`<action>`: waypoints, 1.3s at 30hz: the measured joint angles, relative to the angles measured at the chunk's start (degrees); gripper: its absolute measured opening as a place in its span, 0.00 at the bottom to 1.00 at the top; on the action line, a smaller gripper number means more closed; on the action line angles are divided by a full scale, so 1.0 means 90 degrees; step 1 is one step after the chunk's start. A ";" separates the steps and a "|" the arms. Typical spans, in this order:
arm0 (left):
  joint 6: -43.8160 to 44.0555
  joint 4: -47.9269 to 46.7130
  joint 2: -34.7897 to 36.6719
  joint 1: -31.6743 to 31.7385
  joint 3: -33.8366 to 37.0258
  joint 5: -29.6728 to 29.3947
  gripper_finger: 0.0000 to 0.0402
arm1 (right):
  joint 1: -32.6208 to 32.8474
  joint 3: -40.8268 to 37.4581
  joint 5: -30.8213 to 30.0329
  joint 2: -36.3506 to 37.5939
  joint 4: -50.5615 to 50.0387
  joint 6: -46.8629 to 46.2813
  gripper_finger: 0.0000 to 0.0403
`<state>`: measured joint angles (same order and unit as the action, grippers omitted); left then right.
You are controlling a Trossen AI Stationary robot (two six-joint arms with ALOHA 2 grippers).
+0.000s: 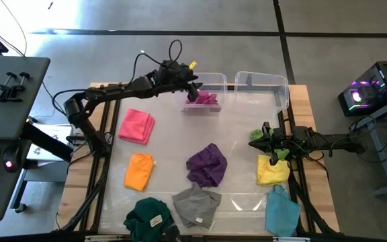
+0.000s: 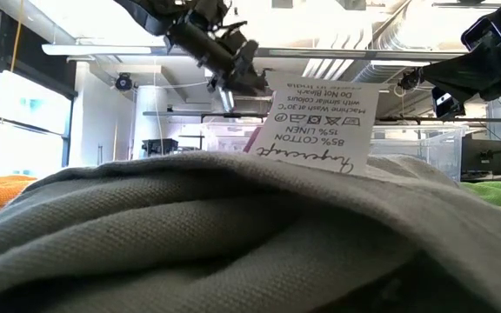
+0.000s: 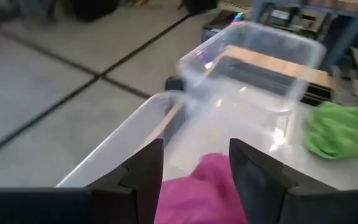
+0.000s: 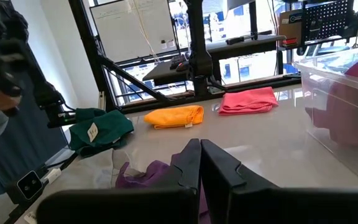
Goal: Sort towels by color in basket
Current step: Put the violet towel into the left transparent bin
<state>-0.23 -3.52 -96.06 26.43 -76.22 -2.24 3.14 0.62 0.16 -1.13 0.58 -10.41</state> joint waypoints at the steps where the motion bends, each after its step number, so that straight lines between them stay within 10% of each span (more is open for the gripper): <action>1: -0.0194 -0.0019 0.0055 -0.0154 -0.0003 -0.0030 0.39 | 0.0002 -0.0001 0.0000 0.0000 0.0002 0.0000 0.01; 20: -0.0678 0.1829 0.0227 -0.3629 0.1555 -0.2160 0.15 | 0.0000 -0.0002 0.0000 0.0000 0.0002 0.0000 0.01; 30: 0.0775 0.3329 0.0217 -0.3949 0.3152 -0.2185 0.14 | 0.0001 0.0000 0.0000 0.0000 0.0002 0.0000 0.01; 39: 0.0139 0.4069 -0.0461 -0.3997 0.3379 -0.1606 0.14 | 0.0002 0.0000 0.0000 0.0000 0.0002 0.0000 0.01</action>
<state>1.02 33.10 -100.21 -9.54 -45.81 -16.70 3.16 0.62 0.16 -1.13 0.60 -10.41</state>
